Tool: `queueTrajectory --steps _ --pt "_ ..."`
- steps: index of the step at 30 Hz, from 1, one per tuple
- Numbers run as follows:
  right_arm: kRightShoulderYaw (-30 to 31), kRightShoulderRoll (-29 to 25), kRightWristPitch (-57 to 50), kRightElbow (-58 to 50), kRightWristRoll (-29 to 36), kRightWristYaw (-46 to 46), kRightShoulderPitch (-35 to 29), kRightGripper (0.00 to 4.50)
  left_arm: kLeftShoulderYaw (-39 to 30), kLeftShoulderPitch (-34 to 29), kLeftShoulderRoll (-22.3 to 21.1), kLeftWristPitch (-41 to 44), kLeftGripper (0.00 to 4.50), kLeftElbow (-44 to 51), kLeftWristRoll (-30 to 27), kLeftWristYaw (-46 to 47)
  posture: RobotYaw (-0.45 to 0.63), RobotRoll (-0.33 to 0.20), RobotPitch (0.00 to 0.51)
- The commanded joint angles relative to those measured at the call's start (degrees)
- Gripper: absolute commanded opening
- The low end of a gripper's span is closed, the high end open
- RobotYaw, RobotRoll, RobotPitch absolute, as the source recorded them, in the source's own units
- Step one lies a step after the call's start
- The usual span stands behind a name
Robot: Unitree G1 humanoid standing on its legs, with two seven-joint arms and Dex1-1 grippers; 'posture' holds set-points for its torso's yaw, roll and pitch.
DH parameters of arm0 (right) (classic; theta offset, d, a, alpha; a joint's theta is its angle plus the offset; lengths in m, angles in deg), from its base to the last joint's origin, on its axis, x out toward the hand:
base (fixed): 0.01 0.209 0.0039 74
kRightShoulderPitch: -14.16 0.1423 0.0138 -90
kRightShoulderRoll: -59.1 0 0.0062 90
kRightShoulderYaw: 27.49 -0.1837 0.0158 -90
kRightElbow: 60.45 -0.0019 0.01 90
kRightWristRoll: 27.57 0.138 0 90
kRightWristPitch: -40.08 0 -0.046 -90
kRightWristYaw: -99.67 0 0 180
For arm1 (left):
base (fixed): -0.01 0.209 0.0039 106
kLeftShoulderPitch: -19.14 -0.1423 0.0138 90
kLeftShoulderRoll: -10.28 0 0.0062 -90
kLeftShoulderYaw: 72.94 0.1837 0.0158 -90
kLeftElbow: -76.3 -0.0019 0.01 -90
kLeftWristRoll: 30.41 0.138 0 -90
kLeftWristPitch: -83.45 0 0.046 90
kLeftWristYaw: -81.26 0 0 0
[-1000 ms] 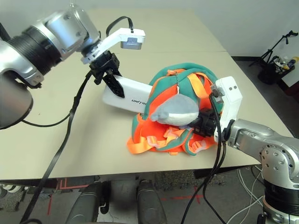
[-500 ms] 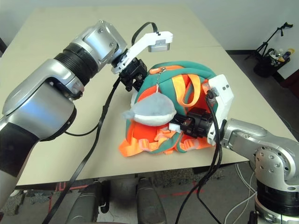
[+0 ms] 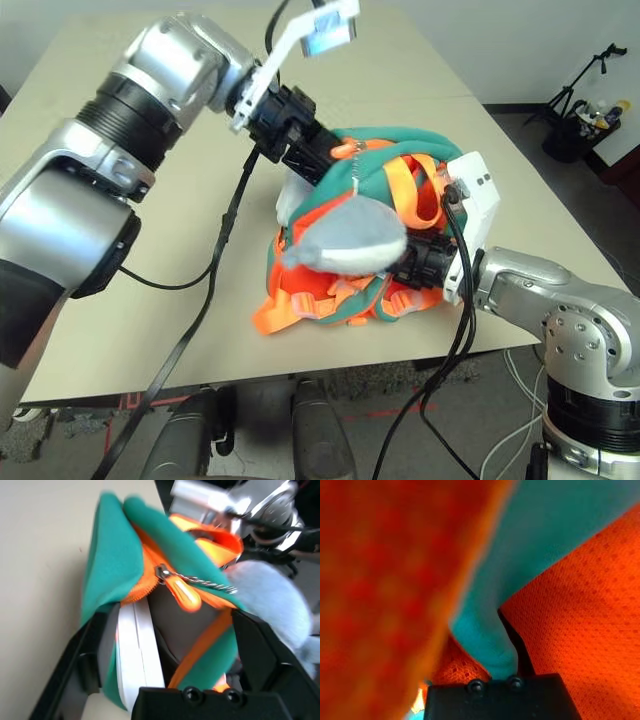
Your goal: Put the pencil case into the backpack and zip it.
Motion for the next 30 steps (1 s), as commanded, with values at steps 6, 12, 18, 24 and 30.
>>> queueTrajectory --steps 6,12,18,24,30 --pt "3.4 -0.5 -0.4 2.2 -2.2 -0.9 1.5 0.11 -1.4 -2.9 -4.3 1.1 3.38 6.3 1.6 -1.0 0.0 0.0 0.183" --pt "3.5 -0.7 -0.5 2.5 -2.9 -1.8 1.7 0.11 -0.6 -5.9 -6.3 -1.4 1.51 6.1 5.3 0.3 -0.01 0.0 0.183" --pt "3.2 -0.5 -0.5 2.3 -3.3 -1.9 1.2 0.11 -2.5 -8.6 -7.6 -0.1 0.0 7.3 5.7 1.8 -0.01 0.0 0.182" --pt "3.3 -0.4 0.0 2.6 -3.8 -2.1 1.1 0.11 -2.8 -11.3 -8.8 1.3 0.0 8.7 5.6 2.4 -0.01 0.0 0.171" --pt "3.5 -0.2 0.2 2.9 -4.2 -2.4 1.4 0.11 -3.1 -13.1 -8.4 2.1 0.0 9.5 5.4 3.5 -0.01 0.0 0.17"
